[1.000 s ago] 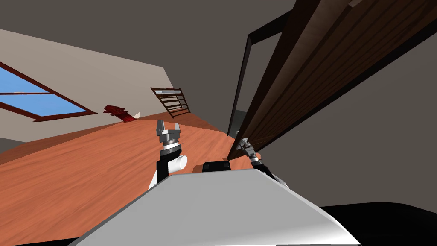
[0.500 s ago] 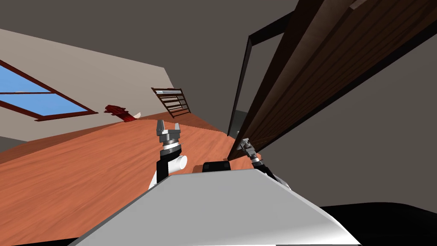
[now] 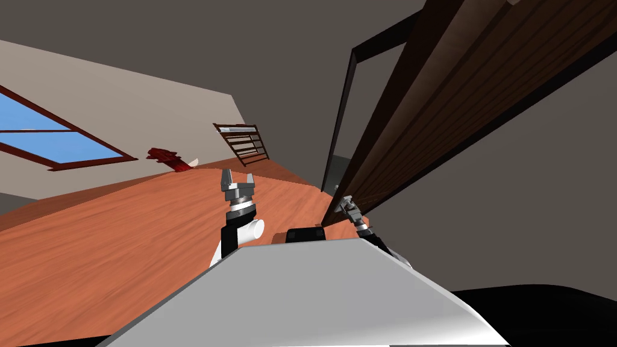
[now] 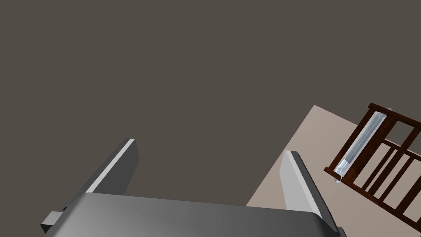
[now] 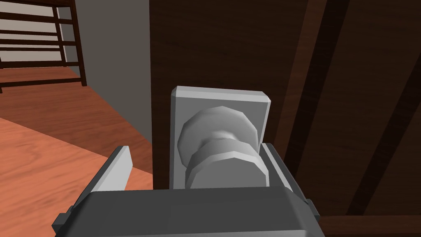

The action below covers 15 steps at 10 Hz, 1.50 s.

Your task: Pull the door open

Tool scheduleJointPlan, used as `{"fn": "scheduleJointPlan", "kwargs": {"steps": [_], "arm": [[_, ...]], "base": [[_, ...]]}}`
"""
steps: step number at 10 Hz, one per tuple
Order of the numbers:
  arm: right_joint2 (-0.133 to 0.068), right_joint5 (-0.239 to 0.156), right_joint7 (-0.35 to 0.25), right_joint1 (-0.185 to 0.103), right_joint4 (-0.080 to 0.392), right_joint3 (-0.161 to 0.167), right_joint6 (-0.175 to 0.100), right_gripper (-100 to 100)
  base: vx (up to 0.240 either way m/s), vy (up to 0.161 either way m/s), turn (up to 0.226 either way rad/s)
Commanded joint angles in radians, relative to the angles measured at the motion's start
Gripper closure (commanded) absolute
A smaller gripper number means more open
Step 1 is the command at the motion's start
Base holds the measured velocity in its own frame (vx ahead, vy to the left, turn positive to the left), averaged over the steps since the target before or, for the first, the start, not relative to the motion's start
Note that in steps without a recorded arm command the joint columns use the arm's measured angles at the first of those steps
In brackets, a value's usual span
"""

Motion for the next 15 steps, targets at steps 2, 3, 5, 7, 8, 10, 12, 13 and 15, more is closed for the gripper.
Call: {"fn": "scheduleJointPlan", "kwargs": {"steps": [2,3,5,7,8,10,12,13,15], "arm": [[0.019,0.01,-0.005,0.005,0.013,0.031,0.01,100],[0.003,0.019,-0.026,0.021,0.036,0.046,-0.036,100],[0.003,0.019,-0.026,0.021,0.036,0.046,-0.036,100],[-0.015,0.029,-0.046,0.038,0.059,0.061,-0.084,100],[-0.015,0.029,-0.046,0.038,0.059,0.061,-0.084,100],[-0.015,0.029,-0.046,0.038,0.059,0.061,-0.084,100],[-0.015,0.029,-0.046,0.038,0.059,0.061,-0.084,100],[-0.032,0.039,-0.068,0.055,0.083,0.077,-0.132,100],[-0.032,0.039,-0.068,0.055,0.083,0.077,-0.132,100]], "base": [[-0.001,-0.011,-0.004],[0.027,0.006,0.01],[0.021,0.009,-0.003],[0.036,0.015,-0.002],[0.017,-0.004,-0.003],[-0.004,0.002,0.005],[0.0,0.0,0.0],[0.026,0.006,0.012],[0.018,-0.004,-0.01]]}}
